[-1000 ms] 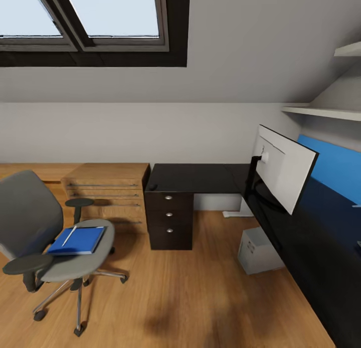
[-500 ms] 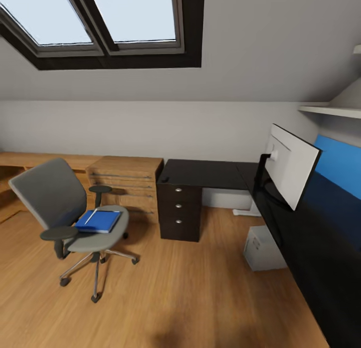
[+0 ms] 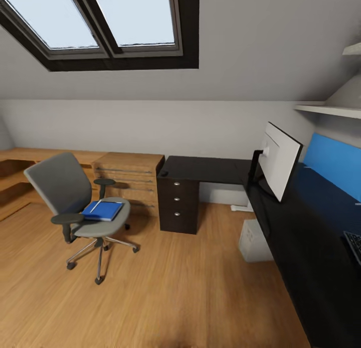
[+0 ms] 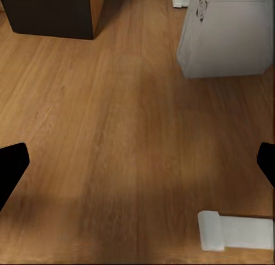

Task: In the bedroom, organize the workspace by keeping the computer under the desk, ensuring the monitor is on the desk, placing the keyboard on the desk next to the monitor, placing the mouse on the desk next to the keyboard, moving the folder from the swivel chair onto the desk next to the mouse, stacking the notebook on top of the folder with the pen on top of the notebook, and positioning the swivel chair next to the desk.

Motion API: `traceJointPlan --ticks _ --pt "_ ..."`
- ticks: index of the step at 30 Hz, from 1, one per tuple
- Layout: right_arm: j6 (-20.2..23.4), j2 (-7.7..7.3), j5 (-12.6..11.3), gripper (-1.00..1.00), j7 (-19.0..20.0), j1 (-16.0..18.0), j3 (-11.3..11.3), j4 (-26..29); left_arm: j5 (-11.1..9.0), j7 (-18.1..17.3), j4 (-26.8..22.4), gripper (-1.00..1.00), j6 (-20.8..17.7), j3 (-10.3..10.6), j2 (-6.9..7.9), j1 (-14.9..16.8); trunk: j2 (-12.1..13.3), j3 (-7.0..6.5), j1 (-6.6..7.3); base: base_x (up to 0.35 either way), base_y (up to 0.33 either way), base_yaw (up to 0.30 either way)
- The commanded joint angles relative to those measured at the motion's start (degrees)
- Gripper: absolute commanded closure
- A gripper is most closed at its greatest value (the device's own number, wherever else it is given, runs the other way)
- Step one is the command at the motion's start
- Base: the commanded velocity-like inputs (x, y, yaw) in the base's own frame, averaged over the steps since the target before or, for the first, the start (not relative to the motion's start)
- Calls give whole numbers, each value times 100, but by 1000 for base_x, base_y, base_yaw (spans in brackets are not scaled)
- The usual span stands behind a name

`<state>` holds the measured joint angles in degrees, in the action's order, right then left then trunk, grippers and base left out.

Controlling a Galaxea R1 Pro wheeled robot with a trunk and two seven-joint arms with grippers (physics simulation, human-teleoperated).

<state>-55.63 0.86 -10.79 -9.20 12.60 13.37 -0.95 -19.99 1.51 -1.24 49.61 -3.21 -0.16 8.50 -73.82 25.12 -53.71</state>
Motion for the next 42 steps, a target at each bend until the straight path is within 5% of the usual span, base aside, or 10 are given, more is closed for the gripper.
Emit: traceJointPlan --ticks 1,28,42 --pt "-18 2 -38 -100 -21 6 51 -10 35 16 1 -100 15 -30 -1 3 -4 6 4 -315 -48 7" --pt "-6 2 -37 -100 -20 6 49 -10 33 16 1 -100 14 -27 -1 3 -4 7 4 -329 -11 1" --pt "-1 -6 -37 -100 -12 6 51 -10 32 16 1 -100 14 -22 -18 3 -4 7 4 -178 -272 0"
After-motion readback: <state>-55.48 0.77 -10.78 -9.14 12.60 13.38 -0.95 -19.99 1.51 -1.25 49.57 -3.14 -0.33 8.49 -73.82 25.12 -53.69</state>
